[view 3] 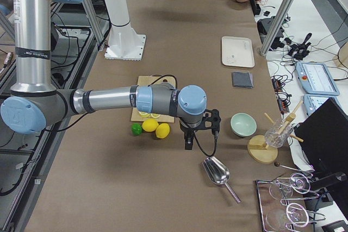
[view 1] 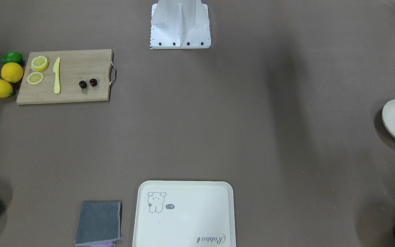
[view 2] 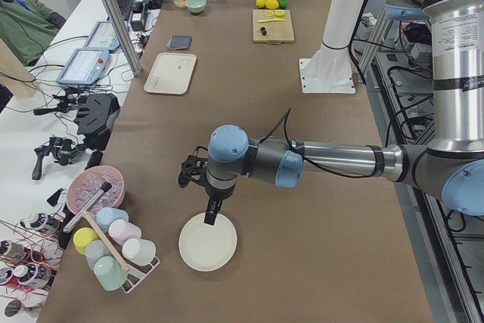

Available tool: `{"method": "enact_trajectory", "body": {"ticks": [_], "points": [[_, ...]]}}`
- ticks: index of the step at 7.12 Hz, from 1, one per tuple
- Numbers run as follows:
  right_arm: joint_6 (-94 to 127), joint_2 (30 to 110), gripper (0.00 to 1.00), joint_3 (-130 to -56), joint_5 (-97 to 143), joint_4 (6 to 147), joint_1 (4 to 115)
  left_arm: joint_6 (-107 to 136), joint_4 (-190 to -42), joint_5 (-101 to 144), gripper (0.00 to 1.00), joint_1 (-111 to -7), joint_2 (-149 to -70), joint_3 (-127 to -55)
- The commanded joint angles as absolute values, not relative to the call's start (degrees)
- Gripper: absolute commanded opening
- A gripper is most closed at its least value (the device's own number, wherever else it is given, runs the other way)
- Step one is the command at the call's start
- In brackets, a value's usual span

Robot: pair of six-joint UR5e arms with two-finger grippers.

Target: Place red cherry on plate

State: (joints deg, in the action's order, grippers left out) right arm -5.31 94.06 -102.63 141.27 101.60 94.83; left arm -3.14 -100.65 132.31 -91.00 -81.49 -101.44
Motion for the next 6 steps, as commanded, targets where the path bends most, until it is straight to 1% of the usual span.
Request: {"method": "enact_trajectory", "body": {"ticks": [1, 6], "points": [[-5.45, 94.92, 1.0, -103.62, 141.24, 101.6, 95.27, -2.82, -100.55, 132.54, 0.98, -90.97, -81.47, -100.81], [-5.45, 95.36, 1.0, -104.24, 141.33, 101.6, 95.8, -2.99, -106.78, 136.76, 0.98, -90.97, -81.13, -100.2]]}}
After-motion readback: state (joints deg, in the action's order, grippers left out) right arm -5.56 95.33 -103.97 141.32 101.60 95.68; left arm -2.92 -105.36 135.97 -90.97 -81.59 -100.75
